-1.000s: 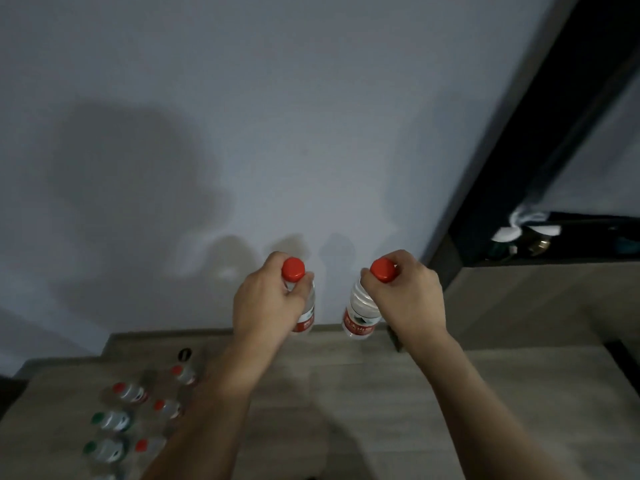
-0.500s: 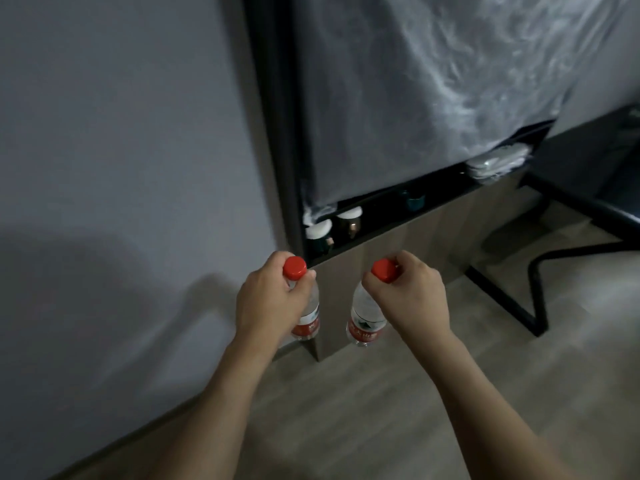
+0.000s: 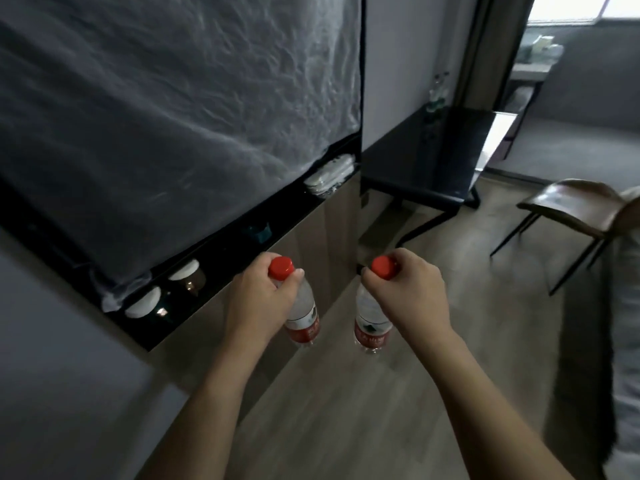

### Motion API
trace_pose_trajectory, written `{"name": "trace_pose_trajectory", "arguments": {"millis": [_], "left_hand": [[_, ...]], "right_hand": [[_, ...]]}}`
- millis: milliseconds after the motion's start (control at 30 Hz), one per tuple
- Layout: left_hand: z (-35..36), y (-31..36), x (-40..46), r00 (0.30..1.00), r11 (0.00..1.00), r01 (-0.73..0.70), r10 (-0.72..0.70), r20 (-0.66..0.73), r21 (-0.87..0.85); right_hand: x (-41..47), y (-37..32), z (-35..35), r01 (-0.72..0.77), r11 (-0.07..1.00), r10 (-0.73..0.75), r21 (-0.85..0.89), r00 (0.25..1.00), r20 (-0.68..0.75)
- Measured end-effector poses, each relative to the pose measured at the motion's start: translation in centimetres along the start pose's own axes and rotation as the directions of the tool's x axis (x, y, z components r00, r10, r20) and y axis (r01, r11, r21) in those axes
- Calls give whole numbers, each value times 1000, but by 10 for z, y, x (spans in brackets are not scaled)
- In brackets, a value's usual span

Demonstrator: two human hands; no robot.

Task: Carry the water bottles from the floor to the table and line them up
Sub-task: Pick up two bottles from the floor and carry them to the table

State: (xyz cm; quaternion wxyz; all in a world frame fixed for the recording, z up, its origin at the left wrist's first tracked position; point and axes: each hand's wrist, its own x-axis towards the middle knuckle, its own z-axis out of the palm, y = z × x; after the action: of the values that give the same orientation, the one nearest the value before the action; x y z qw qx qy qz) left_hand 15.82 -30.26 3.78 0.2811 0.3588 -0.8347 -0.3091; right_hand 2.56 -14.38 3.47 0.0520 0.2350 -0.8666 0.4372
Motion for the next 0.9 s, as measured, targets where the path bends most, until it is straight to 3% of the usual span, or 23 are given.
{"name": "trace_pose_trajectory", "arguments": {"millis": [167,567,900], "left_hand": [[63,50,37,993,997,-76,77,88,-14],[244,132,171,958,985,-166,173,230,-50],[359,229,279,936,969,-215,240,258,-119]], "right_hand": [[50,51,-35,-95,996,94,-5,992,-82],[225,158,-64,-162,986,153,-32,970,-190],[372,236,-100,-208,978,192,-33,944,-269]]}}
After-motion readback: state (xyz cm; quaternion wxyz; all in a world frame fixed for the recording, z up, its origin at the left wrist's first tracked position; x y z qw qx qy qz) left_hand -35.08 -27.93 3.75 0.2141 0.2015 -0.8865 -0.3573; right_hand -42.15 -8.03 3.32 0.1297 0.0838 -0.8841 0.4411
